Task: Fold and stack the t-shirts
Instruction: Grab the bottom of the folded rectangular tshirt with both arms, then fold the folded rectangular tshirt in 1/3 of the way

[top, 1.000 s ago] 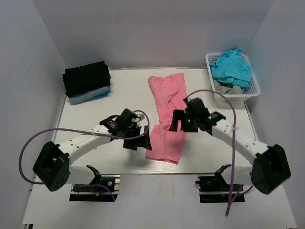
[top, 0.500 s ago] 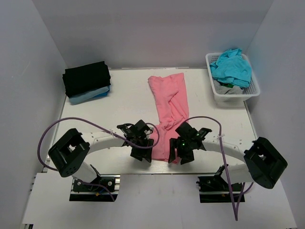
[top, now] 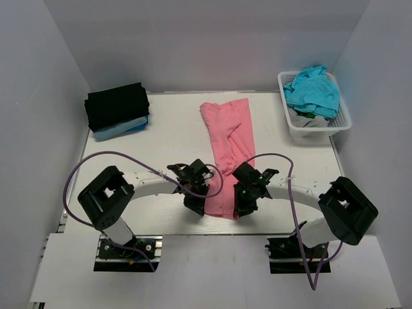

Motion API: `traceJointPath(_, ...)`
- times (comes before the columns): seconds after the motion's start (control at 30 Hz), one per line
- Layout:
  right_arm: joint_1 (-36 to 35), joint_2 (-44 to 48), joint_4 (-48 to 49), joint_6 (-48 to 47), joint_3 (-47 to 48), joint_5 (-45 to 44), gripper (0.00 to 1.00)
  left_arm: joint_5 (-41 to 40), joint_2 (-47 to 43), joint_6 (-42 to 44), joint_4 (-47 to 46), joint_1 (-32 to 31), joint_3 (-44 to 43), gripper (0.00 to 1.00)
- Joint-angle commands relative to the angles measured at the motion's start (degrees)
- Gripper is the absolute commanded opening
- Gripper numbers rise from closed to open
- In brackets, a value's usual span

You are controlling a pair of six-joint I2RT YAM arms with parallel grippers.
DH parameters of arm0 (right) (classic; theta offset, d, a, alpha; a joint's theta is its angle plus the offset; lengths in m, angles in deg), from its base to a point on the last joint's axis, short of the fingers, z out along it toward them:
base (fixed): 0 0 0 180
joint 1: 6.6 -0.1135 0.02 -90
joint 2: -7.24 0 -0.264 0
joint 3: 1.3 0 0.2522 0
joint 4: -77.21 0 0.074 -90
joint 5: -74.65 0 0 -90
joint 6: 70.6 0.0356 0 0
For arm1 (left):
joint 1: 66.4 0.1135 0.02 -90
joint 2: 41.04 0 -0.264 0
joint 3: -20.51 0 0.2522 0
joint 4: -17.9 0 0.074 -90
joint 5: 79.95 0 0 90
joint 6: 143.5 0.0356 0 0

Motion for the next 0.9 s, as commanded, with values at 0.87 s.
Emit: traceJointPath(0.87,-10.5,13.8,-13.4,11.1,1.7,-7.6,0.0,-7.9,-10.7,-14.2,17.9,-9.0,-7.9,0.0)
